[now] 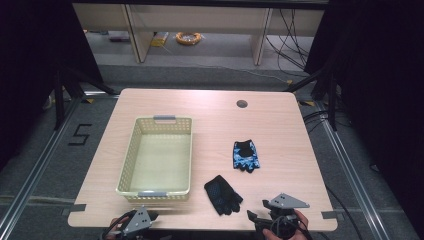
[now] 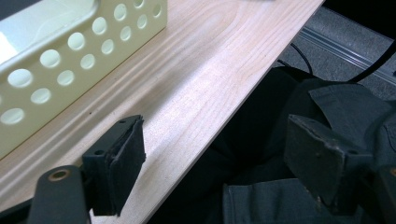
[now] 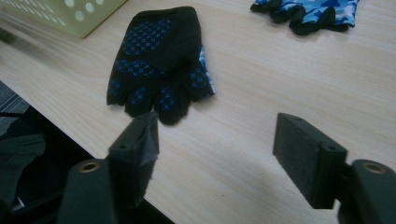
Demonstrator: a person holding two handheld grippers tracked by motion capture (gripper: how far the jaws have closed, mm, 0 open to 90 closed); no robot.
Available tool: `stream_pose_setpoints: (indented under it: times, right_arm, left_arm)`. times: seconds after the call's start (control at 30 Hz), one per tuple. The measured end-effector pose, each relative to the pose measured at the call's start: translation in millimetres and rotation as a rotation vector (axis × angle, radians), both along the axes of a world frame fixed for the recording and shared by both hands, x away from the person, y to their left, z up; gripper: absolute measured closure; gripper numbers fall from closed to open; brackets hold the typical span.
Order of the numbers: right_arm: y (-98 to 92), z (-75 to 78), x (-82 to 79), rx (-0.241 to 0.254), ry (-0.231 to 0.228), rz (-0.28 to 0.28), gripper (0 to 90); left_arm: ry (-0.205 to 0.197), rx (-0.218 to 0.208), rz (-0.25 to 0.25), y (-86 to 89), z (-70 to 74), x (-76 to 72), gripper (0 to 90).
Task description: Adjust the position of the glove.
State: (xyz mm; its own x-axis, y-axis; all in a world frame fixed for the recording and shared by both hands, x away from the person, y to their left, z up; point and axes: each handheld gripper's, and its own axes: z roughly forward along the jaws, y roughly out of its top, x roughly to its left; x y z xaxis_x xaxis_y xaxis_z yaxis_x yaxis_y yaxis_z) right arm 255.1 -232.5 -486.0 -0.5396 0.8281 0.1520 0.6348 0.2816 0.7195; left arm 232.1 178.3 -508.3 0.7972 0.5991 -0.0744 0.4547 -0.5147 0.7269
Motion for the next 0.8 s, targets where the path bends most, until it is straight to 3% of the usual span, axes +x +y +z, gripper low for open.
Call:
stream_pose_setpoints:
  times: [0.03,0.1,0.13,0.23,0.33,0.47,0.5,0.57,0.67,0.8]
  right_arm:
    - [0.3,0.4,-0.9,0.009,0.007,-0.005,39.1]
    - [-1.5,0.2,0.1,0.014,-0.023,0.002,42.7]
    - [-2.4,0.5,1.1,0.005,-0.036,0.017,44.5]
    - [-0.7,1.2,1.6,-0.006,-0.038,0.027,49.6]
    - [1.3,4.4,2.5,0.009,-0.055,0.038,57.0]
    - [4.9,6.5,4.7,0.006,-0.077,0.051,61.6]
    - [8.3,8.7,7.9,0.002,-0.101,0.069,69.1]
    - [14.4,12.4,8.4,0.011,-0.107,0.081,78.5]
    - [27.7,17.8,12.4,-0.042,-0.174,0.145,86.1]
    - [53.4,16.2,18.7,-0.064,-0.161,0.249,90.0]
  left_arm:
    - [0.001,0.000,-0.001,-0.1,-0.1,-0.1,20.2]
    - [0.001,0.004,-0.009,0.1,0.1,0.3,20.2]
    - [0.019,-0.007,0.009,-0.9,-1.0,-0.7,20.2]
    - [0.022,-0.021,0.015,-1.6,-1.3,-1.1,20.3]
    - [0.003,-0.010,0.001,-0.9,-0.8,0.2,20.3]
    - [0.007,-0.001,-0.001,-0.8,-0.9,0.5,20.3]
    - [0.005,0.007,-0.005,-0.4,-0.7,0.8,20.3]
    - [0.005,0.007,-0.006,-0.4,-0.6,0.8,20.3]
    - [0.016,-0.017,0.018,-2.1,-1.9,0.4,20.3]
    - [0.016,-0.006,0.017,-1.3,-1.6,0.6,20.3]
